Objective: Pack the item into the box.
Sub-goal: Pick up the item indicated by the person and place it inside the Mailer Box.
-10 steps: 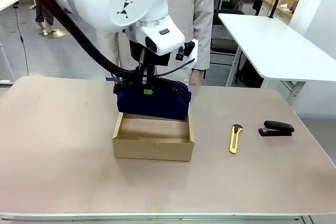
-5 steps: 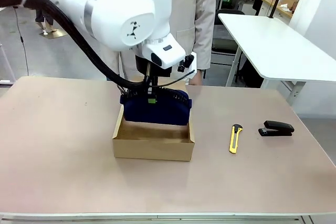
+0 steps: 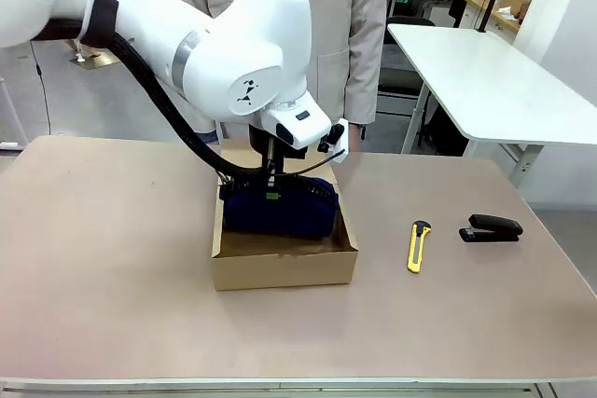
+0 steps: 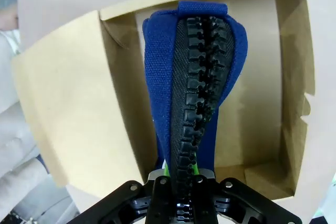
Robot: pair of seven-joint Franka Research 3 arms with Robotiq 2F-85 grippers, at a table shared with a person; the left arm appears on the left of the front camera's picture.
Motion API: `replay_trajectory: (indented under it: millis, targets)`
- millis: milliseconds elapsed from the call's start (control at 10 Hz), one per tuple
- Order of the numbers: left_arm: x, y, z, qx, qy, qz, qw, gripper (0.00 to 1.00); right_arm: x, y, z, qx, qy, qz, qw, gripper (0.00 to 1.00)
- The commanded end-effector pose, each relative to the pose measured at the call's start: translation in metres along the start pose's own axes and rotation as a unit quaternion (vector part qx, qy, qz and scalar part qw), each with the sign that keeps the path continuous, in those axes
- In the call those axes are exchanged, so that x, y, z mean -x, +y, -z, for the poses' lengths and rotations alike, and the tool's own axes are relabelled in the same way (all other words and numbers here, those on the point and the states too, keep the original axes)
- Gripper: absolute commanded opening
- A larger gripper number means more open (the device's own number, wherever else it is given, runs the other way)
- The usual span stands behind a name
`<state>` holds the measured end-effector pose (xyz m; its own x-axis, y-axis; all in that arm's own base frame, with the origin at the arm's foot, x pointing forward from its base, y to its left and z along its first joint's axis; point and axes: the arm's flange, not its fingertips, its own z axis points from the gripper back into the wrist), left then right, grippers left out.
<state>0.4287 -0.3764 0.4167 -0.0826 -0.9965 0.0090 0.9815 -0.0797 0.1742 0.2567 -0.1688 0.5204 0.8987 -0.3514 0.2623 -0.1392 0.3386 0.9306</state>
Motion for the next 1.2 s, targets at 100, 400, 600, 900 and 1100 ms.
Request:
replay_trajectory:
  millis: [100, 400, 600, 900, 1100]
  targets:
    - [-0.0045, 0.0018, 0.0022, -0.006, 0.025, -0.022, 0.999, 0.08, -0.0033, 0.0014, 0.001, -0.01, -0.004, -0.013, 1.0, 1.0]
    - [-0.0043, 0.0022, 0.006, -0.002, 0.018, -0.034, 0.999, 0.08, -0.0033, 0.0014, 0.001, -0.01, -0.004, -0.013, 1.0, 1.0]
    - [-0.0053, 0.0008, 0.0042, 0.005, 0.008, -0.029, 1.0, 0.08, -0.0033, 0.0014, 0.001, -0.01, -0.004, -0.013, 1.0, 1.0]
    - [-0.0066, 0.0001, 0.0028, 0.006, 0.006, -0.024, 1.0, 0.82, -0.0033, 0.0014, 0.001, -0.01, -0.004, -0.013, 1.0, 1.0]
    - [-0.0059, -0.0009, -0.0034, -0.001, 0.001, -0.024, 1.0, 1.0, -0.0033, 0.0014, 0.001, -0.01, -0.004, -0.013, 1.0, 1.0]
